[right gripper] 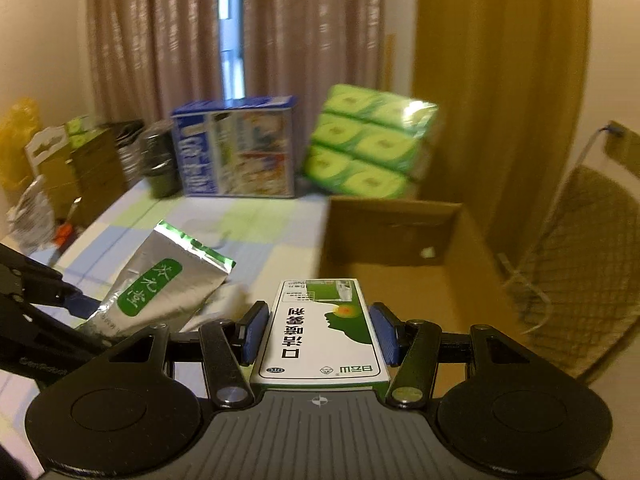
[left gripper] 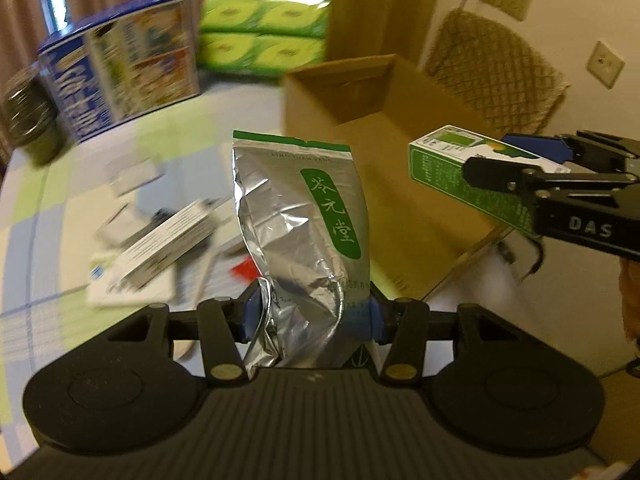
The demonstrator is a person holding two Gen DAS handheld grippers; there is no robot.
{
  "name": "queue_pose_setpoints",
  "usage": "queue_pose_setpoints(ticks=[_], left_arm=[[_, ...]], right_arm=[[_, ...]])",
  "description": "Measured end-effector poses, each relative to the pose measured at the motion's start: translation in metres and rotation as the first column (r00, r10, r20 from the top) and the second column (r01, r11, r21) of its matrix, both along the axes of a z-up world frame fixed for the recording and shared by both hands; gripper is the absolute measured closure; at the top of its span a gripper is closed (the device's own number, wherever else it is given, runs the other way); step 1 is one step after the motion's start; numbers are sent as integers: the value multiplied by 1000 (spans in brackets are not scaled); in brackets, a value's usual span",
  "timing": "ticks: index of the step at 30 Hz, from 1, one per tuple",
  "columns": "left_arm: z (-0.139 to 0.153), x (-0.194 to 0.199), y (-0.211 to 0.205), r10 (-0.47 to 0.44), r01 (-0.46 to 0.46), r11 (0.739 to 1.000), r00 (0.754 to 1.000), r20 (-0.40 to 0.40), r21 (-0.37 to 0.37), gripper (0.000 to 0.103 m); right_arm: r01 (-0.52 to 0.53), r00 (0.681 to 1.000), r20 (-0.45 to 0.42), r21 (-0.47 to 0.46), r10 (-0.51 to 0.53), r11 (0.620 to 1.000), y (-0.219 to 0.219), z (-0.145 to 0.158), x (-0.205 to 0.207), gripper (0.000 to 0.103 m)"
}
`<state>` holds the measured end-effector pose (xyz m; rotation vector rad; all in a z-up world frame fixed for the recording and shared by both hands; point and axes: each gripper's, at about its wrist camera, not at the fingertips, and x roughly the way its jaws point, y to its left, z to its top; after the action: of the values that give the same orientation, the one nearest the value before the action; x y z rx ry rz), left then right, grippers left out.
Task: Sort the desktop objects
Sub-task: 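Carry both items into the cardboard box and open both tools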
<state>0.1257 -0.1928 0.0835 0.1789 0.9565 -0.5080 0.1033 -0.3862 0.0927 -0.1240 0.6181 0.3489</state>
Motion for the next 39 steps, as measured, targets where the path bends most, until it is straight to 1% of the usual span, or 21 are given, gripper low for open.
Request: queue_pose_setpoints(ticks=[5, 10, 13, 17, 23, 26, 27, 29, 32, 36, 39], left_arm=[[2, 12, -57, -51, 50, 998, 999, -5, -28, 57], [-4, 38, -100, -51, 49, 997, 998, -34, -66, 57], [-8, 52, -117, -45, 41, 996, 998, -46, -76, 57], [-12, 64, -131, -40, 36, 996, 998, -50, -78, 57], [-17, 79, -141, -25, 20, 995, 998, -59, -95, 57], [-20, 86, -147, -10, 3, 992, 999, -50, -125, 51], [-20, 89, -147, -5, -2, 991, 999, -51, -132, 47], [-18, 89, -147, -11, 7, 992, 999, -30, -128, 47], [-13, 85, -139, -18, 18, 994, 1000, 7, -111, 47], [-9, 82, -121, -1, 3, 994, 1000, 18, -113, 47], [-8, 78, -107, 9, -6, 994, 1000, 24, -108, 47]], right_arm=[[77, 997, -12, -1, -77, 997, -46, -2, 18, 50], [120, 992, -34, -1, -120, 993, -76, -15, 33, 50], [135, 990, -47, 2, -135, 991, -89, -22, 40, 50], [149, 987, -70, 18, -147, 989, -98, -31, 53, 50], [166, 983, -86, 19, -163, 986, -103, -40, 67, 50], [175, 980, -95, 23, -172, 984, -106, -43, 72, 50], [178, 979, -99, 22, -175, 984, -107, -44, 74, 50], [185, 978, -106, 20, -182, 982, -109, -47, 75, 50], [186, 977, -113, 16, -183, 982, -109, -49, 75, 50], [189, 975, -125, 29, -184, 982, -105, -52, 76, 50], [188, 976, -127, 77, -177, 979, -103, -54, 79, 49]])
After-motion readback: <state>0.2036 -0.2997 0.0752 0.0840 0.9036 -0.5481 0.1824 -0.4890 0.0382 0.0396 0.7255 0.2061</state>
